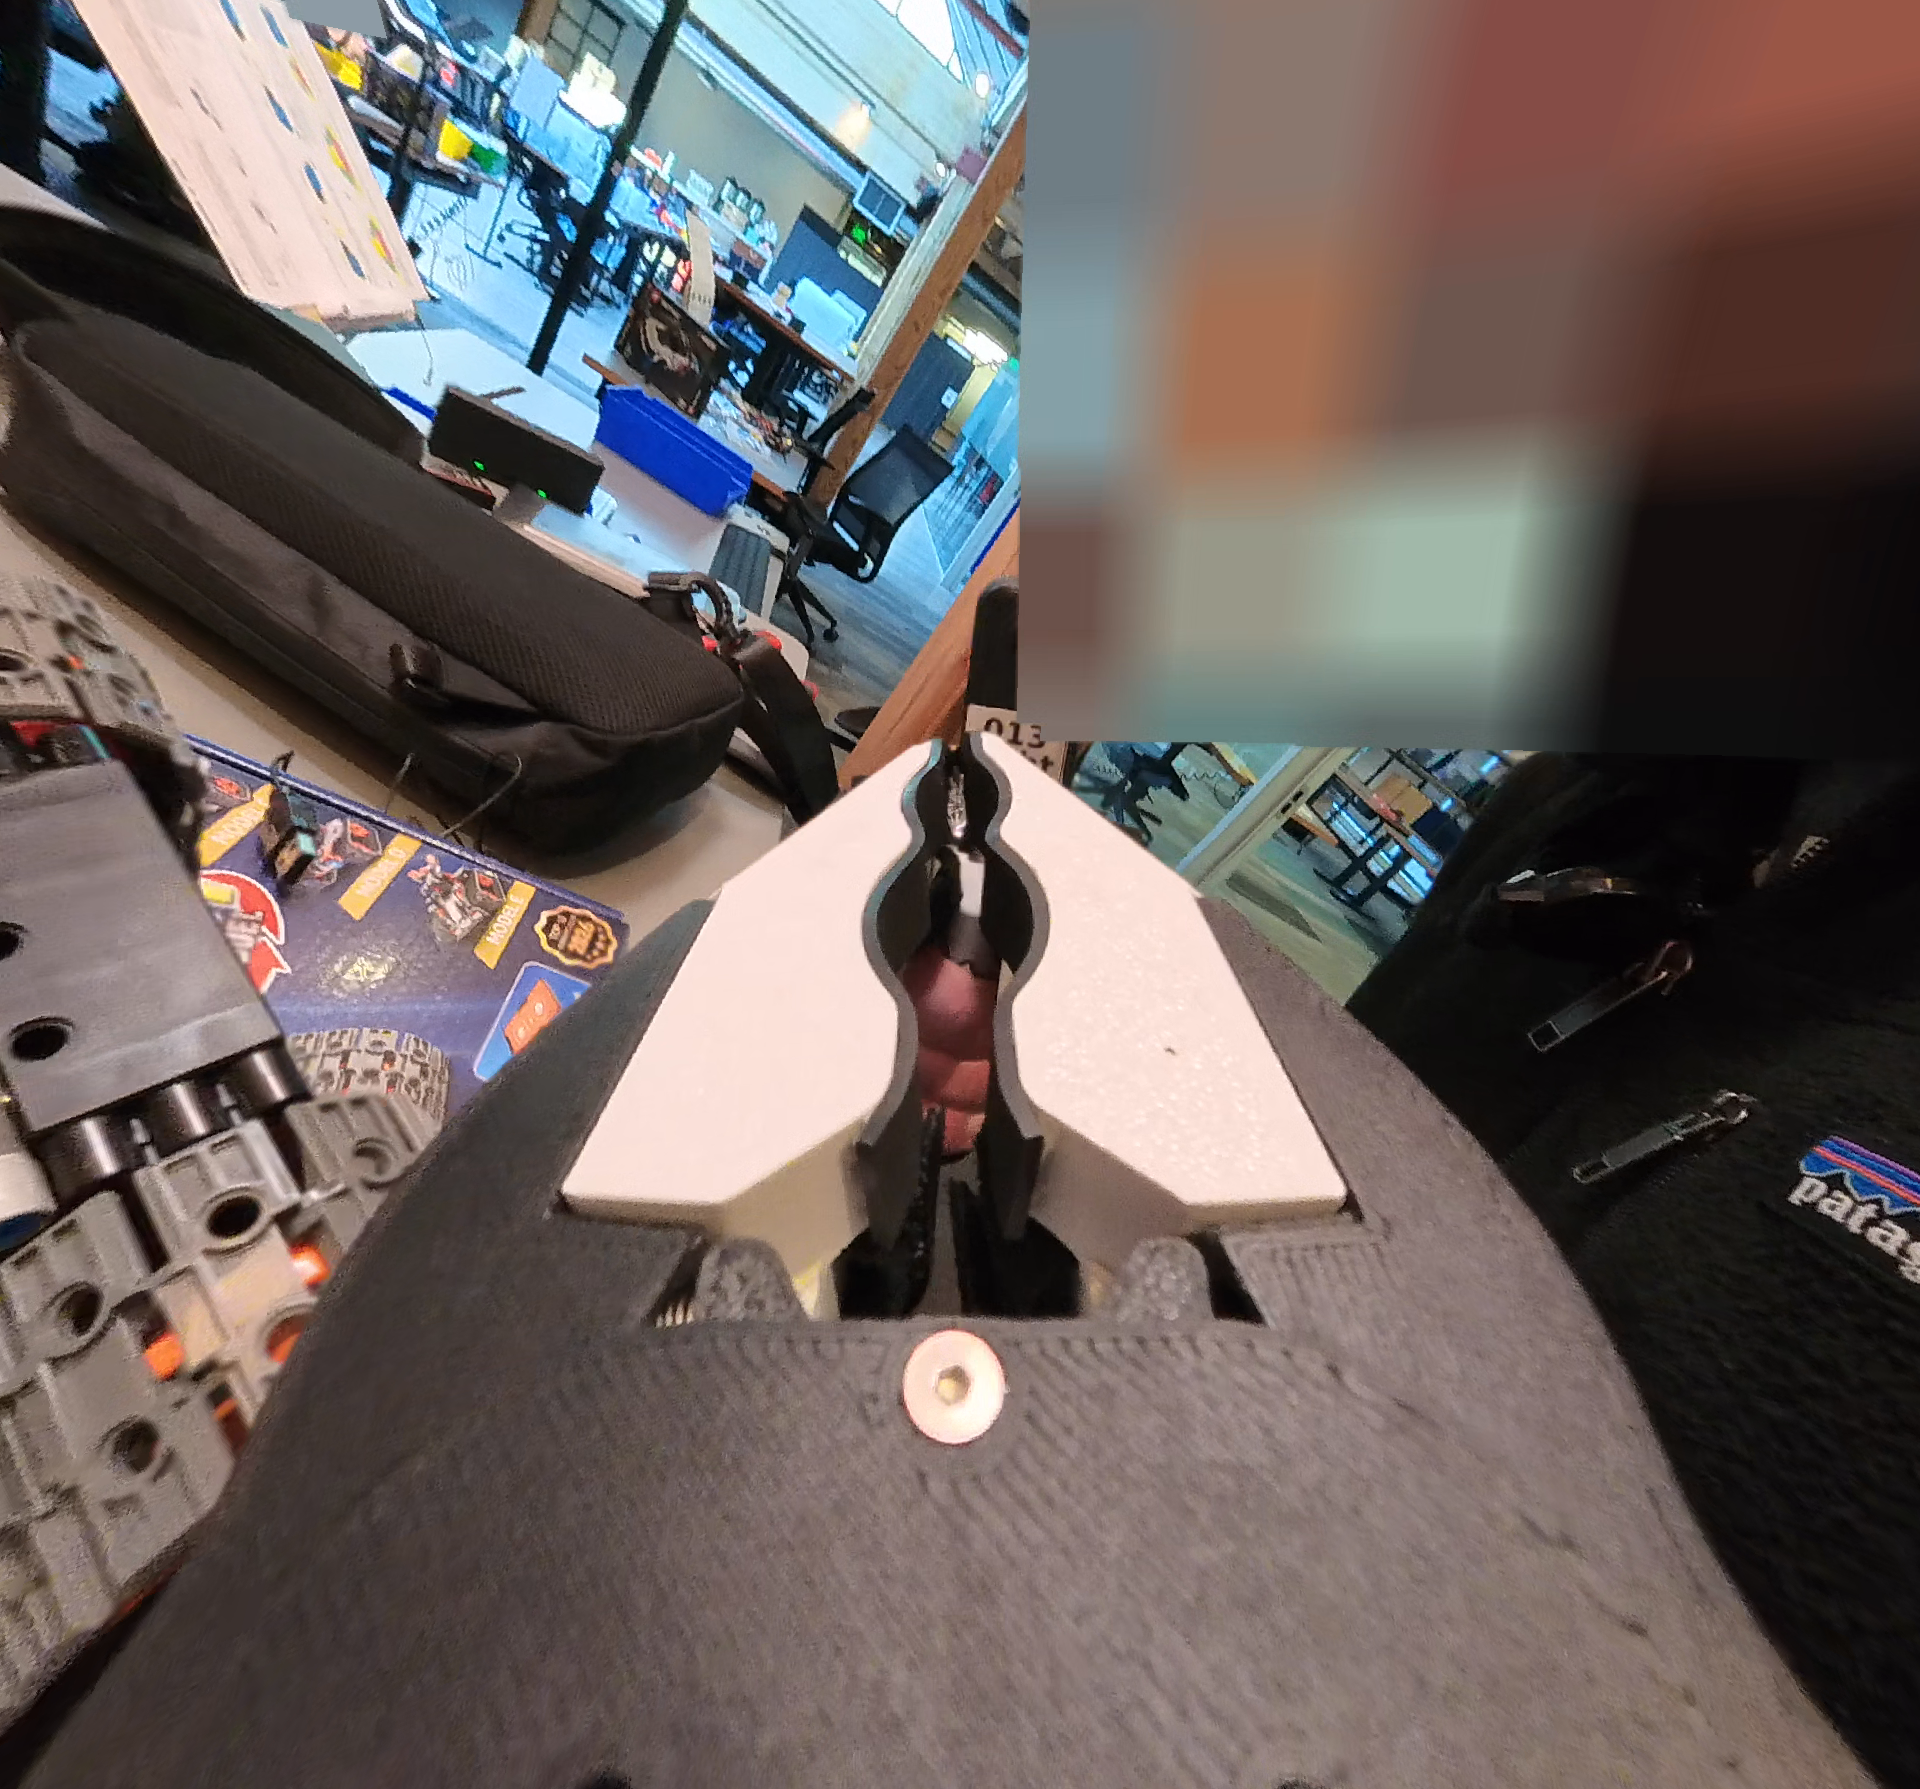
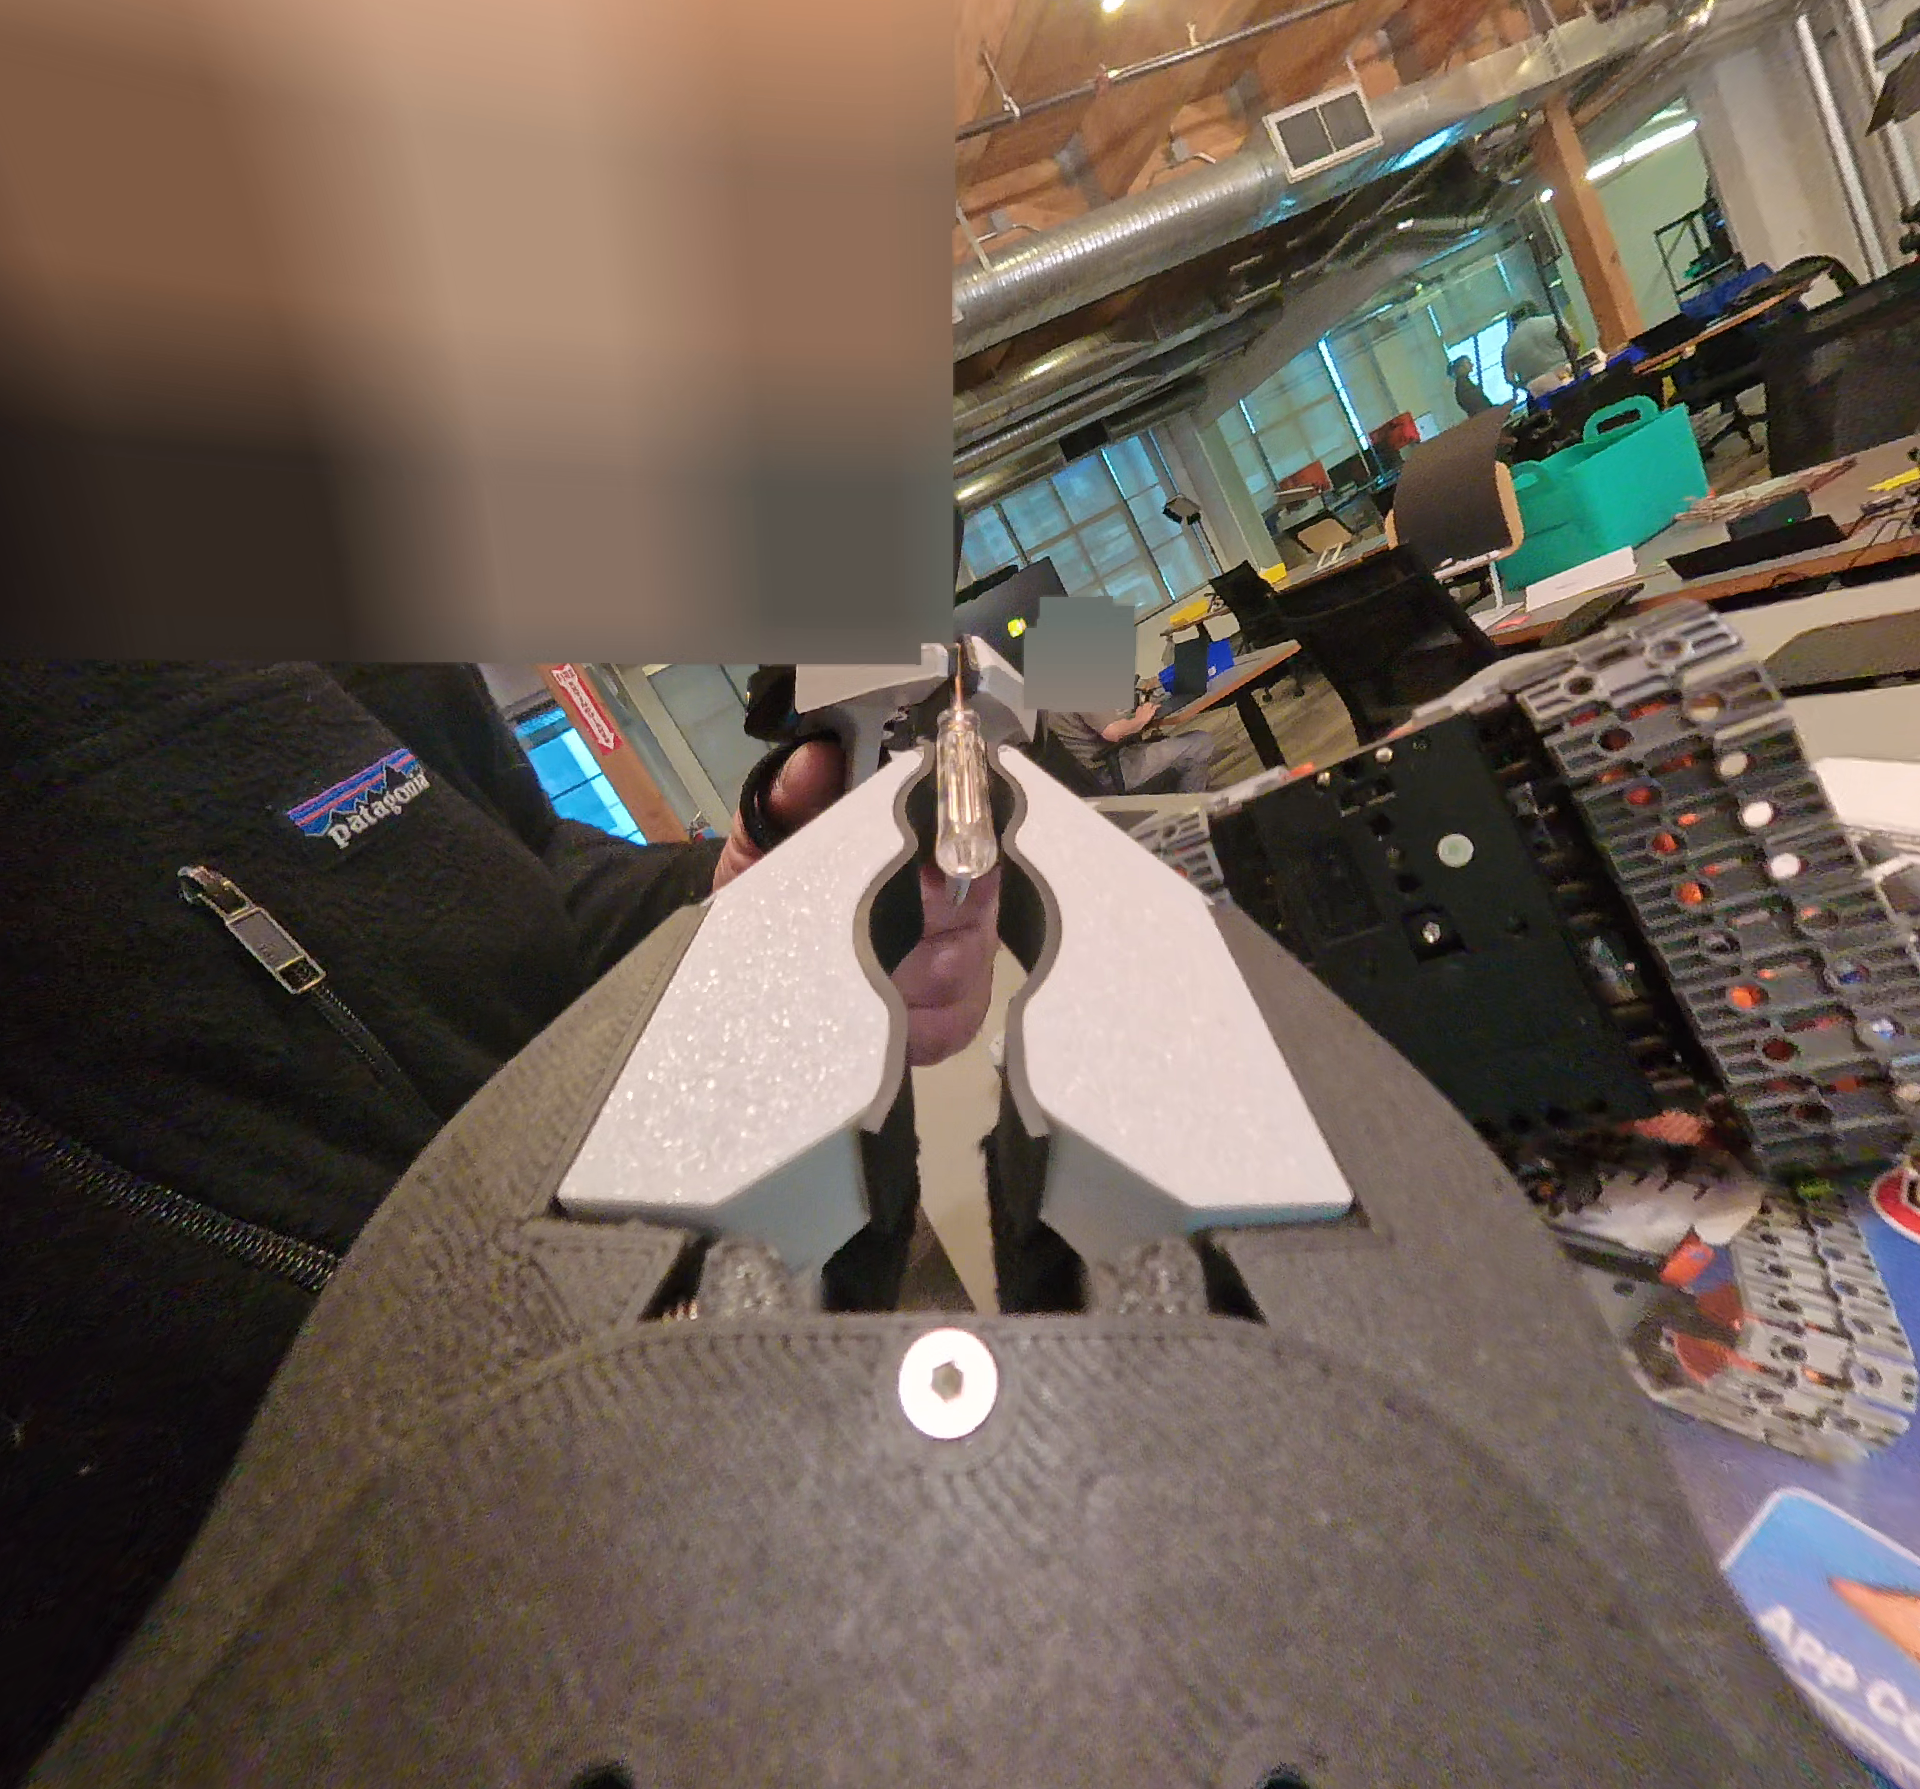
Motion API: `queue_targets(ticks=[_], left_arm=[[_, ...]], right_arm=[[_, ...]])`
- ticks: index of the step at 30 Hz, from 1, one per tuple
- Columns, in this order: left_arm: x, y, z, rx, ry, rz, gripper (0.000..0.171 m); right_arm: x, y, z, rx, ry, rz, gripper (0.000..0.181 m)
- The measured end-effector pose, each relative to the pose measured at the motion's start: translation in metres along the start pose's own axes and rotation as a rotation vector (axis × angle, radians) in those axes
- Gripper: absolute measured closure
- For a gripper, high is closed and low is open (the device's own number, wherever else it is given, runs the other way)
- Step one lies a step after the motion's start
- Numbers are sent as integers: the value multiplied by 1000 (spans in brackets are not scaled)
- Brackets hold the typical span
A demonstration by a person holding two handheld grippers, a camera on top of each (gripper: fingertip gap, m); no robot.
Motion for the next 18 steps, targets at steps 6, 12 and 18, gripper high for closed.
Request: queue_targets(ticks=[6, 12, 18], left_arm=[[-2, 11, -14, 108, 39, 0, 171], [-2, 15, -15, 140, 69, 28, 171], [-10, 26, -26, 117, -46, -70, 158]], right_arm=[[-1, -15, -6, 113, -34, 12, 173], [-3, -26, -4, 168, -69, -4, 177], [4, -21, -7, 88, 8, 72, 178]])
Point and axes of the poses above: each gripper's, where its closed fingertips meet, y back along the fingers, z out of its underside, x = y × z across the jaws, the point moved 8 cm from there along y, back along the fingers, and after that the axes turned 6 degrees about x, right-handed, at the moved point
